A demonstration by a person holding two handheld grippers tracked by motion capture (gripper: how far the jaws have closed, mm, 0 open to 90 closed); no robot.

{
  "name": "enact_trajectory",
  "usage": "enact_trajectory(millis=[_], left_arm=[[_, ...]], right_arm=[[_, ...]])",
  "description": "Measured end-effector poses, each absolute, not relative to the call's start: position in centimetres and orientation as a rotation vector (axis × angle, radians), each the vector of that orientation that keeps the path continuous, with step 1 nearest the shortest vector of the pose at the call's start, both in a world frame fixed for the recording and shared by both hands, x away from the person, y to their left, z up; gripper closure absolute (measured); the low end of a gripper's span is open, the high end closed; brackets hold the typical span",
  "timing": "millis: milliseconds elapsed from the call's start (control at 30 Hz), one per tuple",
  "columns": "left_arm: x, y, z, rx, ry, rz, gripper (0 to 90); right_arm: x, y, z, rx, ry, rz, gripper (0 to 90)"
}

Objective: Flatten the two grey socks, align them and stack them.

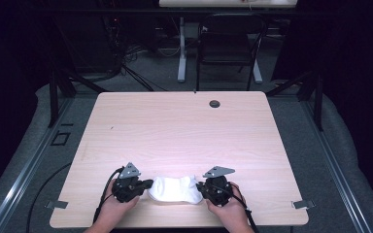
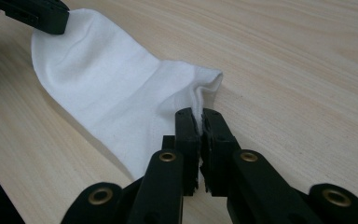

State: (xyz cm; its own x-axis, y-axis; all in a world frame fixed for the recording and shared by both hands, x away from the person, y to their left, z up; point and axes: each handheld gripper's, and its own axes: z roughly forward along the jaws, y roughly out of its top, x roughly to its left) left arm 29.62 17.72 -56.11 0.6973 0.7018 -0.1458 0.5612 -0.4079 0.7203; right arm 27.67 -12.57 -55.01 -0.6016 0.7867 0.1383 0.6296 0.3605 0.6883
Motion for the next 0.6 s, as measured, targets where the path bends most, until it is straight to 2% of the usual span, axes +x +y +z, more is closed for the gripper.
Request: enact_trajectory(millis=[200,267,367,600], left_arm=[[29.7,17.8,-56.3,2.117,0.961,0.225,88.9],[29.6,17.9,-56.0,2.090,0.954,0.231,84.6],[29.4,18.0,-55.2,2.064,0.929,0.249,80.4],[28.9,17.3,-55.0,2.078,0.875,0.261,71.0]], right_arm=[[27.9,-12.7,-55.5,1.286,2.416,1.065,84.4],[27.8,-12.8,-55.4,1.279,2.404,1.078,77.2],[27.4,-12.9,-54.6,1.231,2.353,1.088,72.7],[26.6,-11.6,-54.2,1.122,2.358,1.132,69.1]])
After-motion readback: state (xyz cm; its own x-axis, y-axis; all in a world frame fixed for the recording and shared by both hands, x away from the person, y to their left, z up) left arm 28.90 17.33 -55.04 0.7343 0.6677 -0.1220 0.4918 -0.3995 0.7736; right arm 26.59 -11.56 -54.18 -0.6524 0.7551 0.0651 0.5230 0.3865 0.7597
